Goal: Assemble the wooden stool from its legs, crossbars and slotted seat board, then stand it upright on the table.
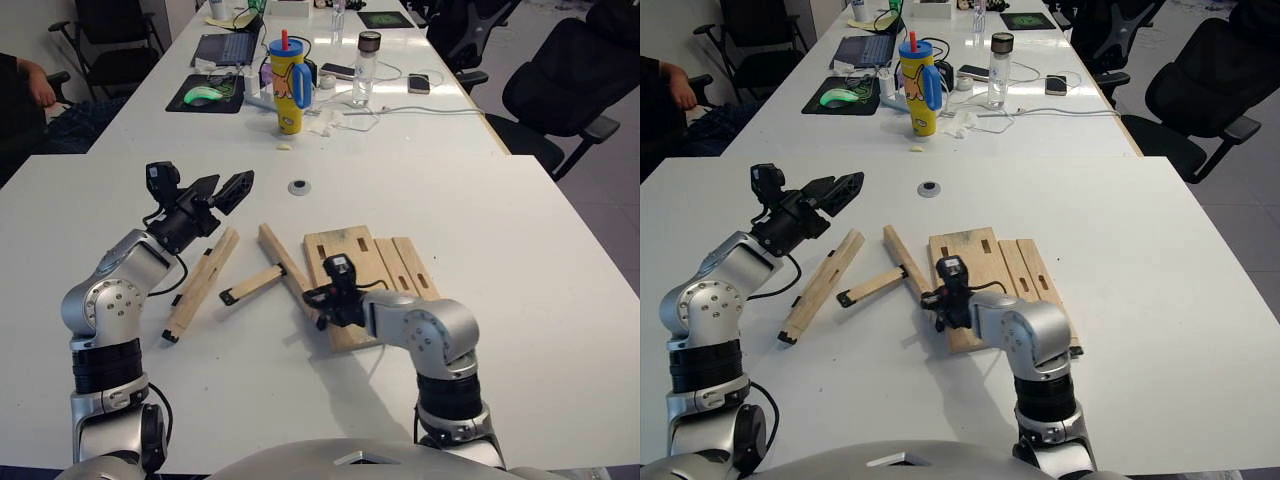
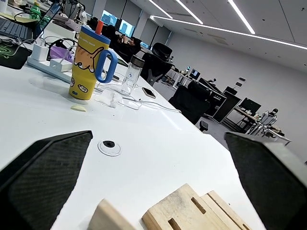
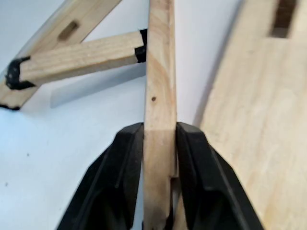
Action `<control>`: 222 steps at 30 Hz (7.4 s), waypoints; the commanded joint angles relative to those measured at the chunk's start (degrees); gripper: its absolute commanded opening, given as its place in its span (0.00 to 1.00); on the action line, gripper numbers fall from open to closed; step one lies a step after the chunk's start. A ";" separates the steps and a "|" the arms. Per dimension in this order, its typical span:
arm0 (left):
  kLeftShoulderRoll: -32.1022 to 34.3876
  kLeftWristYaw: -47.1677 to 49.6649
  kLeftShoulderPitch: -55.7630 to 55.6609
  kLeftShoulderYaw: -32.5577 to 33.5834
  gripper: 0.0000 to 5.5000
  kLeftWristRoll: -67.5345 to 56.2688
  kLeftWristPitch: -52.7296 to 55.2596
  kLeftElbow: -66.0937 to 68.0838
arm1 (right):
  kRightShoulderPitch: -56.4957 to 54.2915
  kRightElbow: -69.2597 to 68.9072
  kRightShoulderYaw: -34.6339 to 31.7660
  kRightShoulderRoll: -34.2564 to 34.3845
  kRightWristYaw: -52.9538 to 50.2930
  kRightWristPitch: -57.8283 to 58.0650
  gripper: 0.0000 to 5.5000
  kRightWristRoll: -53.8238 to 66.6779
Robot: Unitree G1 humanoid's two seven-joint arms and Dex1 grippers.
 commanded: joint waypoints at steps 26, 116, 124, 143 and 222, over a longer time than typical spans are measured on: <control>7.77 -3.61 -17.69 3.91 0.93 -4.36 3.44 9.83 | -0.80 3.14 -31.99 34.97 -17.05 1.35 0.52 31.75; 0.47 23.85 16.10 -21.56 0.61 10.64 32.42 -28.23 | 1.68 -2.13 -8.57 -3.24 -13.36 -35.32 0.56 6.06; 0.71 21.66 17.85 -23.80 0.38 13.07 33.82 -29.38 | 1.43 -2.34 -8.74 -3.29 -13.28 -33.97 0.56 6.20; 25.43 9.69 15.84 -44.54 0.10 45.63 4.74 -18.95 | 2.69 -2.95 -9.17 -1.88 -14.34 -33.60 0.56 5.03; 24.36 -25.50 11.75 -35.67 0.64 58.53 -25.80 -0.59 | 30.91 -12.75 -2.98 4.51 -9.80 -18.96 0.56 11.36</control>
